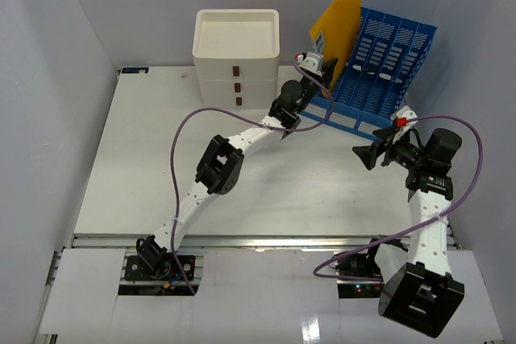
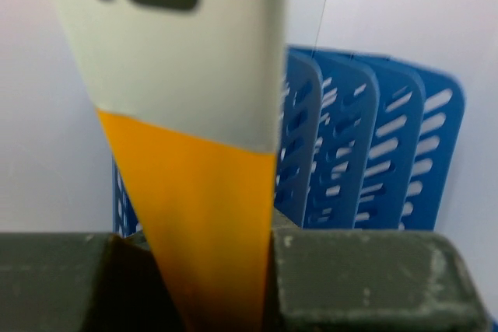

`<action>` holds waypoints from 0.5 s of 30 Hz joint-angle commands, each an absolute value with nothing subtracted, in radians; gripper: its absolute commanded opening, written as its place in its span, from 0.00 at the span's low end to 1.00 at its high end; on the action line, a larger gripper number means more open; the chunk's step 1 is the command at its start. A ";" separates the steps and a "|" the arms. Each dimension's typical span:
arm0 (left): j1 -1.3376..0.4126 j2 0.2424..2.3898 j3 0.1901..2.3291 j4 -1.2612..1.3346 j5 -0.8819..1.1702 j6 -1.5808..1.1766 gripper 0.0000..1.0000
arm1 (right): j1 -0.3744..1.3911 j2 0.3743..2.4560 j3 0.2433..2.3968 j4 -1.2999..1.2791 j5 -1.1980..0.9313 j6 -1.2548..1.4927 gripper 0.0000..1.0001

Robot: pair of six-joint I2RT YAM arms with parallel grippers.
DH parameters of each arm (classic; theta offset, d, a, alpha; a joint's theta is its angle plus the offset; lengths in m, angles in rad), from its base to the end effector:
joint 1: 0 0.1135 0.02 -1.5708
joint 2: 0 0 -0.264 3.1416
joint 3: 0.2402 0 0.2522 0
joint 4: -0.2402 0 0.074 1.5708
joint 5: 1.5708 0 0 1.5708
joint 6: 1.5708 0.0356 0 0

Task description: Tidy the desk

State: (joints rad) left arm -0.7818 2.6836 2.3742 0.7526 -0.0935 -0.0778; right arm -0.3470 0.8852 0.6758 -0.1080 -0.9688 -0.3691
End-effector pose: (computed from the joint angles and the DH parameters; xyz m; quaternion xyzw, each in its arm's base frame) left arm 0.4333 -0.4255 0.2597 0.1470 0.5147 -0.3291 0.7779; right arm 0.1928 -0.0385 0.2962 -0.2810 0.7137 0.1714 0.6183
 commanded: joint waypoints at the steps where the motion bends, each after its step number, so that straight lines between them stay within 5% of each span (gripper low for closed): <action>1: -0.788 2.671 2.341 0.778 -0.069 -0.071 0.00 | -0.351 0.876 0.676 -0.080 -0.983 -0.357 0.88; 15: -0.792 2.581 2.185 0.754 -0.020 -0.017 0.00 | -0.351 0.871 0.675 -0.081 -0.982 -0.359 0.88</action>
